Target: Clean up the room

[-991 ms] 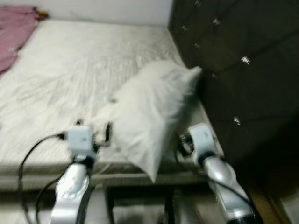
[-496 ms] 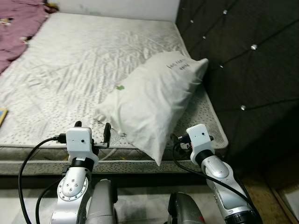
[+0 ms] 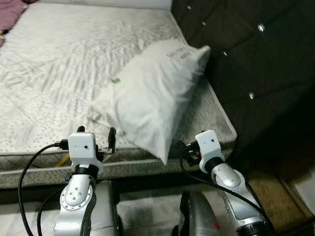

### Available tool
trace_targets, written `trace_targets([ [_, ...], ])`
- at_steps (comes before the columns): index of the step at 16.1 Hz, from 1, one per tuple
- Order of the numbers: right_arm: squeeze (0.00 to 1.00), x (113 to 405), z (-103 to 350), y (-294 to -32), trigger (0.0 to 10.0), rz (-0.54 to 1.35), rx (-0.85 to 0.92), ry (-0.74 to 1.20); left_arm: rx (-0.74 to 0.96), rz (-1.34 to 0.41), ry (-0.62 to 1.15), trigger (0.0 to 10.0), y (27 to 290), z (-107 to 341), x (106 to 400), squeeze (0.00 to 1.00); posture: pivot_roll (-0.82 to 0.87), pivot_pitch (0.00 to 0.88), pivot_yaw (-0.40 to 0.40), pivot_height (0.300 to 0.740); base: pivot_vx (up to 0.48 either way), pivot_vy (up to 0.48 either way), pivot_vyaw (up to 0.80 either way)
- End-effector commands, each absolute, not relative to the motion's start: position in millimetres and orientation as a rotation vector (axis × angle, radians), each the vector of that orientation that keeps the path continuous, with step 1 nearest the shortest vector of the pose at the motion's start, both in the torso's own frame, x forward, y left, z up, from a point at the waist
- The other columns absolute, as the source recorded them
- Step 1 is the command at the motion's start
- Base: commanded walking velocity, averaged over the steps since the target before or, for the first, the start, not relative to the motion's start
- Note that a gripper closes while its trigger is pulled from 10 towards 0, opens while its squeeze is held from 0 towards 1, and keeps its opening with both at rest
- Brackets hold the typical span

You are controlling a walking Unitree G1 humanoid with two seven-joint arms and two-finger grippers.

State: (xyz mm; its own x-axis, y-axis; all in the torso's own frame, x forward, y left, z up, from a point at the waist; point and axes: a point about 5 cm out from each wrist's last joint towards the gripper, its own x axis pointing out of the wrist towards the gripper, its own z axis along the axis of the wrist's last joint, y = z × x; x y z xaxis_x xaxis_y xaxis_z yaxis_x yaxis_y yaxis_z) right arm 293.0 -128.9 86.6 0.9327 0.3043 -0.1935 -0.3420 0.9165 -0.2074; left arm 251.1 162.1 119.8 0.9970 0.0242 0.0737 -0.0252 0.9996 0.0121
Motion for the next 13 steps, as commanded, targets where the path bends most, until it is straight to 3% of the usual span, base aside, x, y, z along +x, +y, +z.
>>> trace_targets([
  [1,0.0,293,88,-130,10.0,0.337,-0.233,0.159,-0.006,0.011,-0.078,10.0,161,121,250,0.0,-0.04,0.152,-0.083,0.525,0.0,0.0,0.0],
  [5,0.0,292,90,-126,10.0,0.378,-0.24,0.134,-0.001,-0.024,-0.085,10.0,159,122,250,0.0,-0.04,0.151,-0.078,0.525,0.0,0.0,0.0],
  [8,0.0,290,91,-122,10.0,0.406,-0.248,0.122,-0.001,-0.034,-0.093,10.0,158,123,250,0.0,-0.04,0.152,-0.077,0.525,0.0,0.0,0.51],
  [13,0.0,287,88,-113,10.0,0.509,-0.263,0.141,-0.009,-0.054,-0.101,10.0,156,123,251,0.0,-0.04,0.147,-0.079,0.525,0.327,0.0,0.09],
])
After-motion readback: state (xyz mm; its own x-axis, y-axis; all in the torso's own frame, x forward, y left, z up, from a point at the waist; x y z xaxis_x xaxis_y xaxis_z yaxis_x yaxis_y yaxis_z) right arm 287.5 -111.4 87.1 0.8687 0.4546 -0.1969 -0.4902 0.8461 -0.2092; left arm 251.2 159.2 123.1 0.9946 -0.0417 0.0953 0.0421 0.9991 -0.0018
